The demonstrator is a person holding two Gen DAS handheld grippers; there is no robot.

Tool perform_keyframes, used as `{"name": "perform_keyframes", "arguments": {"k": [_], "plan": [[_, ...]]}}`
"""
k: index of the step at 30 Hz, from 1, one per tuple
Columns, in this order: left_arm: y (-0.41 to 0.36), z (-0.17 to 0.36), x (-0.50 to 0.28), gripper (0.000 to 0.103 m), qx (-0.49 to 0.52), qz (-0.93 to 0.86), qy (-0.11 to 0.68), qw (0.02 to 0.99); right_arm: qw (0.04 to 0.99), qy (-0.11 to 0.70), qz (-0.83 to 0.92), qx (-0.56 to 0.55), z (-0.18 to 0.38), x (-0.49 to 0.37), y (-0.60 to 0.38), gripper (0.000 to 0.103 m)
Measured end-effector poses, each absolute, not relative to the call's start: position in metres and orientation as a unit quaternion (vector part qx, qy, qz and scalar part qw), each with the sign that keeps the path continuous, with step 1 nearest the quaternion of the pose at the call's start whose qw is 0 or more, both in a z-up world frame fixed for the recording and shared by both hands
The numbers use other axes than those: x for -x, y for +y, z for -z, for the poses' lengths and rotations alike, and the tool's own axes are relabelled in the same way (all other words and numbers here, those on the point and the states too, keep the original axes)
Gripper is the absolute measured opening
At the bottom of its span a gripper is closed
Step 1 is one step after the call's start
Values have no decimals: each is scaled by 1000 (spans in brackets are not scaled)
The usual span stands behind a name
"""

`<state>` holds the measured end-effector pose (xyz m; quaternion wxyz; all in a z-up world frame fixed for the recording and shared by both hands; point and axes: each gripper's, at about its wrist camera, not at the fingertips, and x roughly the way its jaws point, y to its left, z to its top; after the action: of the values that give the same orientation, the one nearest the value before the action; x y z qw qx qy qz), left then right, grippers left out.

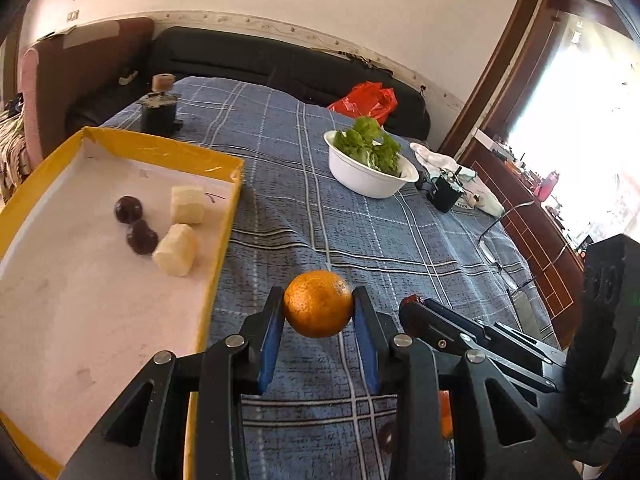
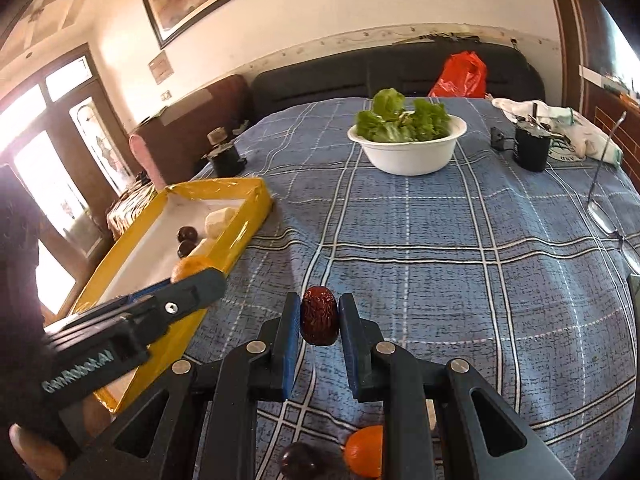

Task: Organize fruits
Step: 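Carry the tangerine in the left tool while the right tool carries the date to the tray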

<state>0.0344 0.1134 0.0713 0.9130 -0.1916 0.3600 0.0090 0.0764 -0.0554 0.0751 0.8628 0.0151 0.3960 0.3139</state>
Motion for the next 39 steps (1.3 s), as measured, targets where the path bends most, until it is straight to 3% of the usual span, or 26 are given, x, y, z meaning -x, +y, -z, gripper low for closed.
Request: {"name": "perform_keyframes", "arguments": {"k": [19, 29, 39], "plan": [[226, -56, -4, 33, 263, -90, 364, 889, 815, 427, -390, -49, -92, -54, -23, 22], [225, -27, -14, 33, 291, -52, 397, 869, 783, 467, -403, -75, -92, -75, 59, 23], [213, -23, -16, 33, 243, -70, 422, 871, 756, 520, -396, -43, -52, -101, 125, 23]]}}
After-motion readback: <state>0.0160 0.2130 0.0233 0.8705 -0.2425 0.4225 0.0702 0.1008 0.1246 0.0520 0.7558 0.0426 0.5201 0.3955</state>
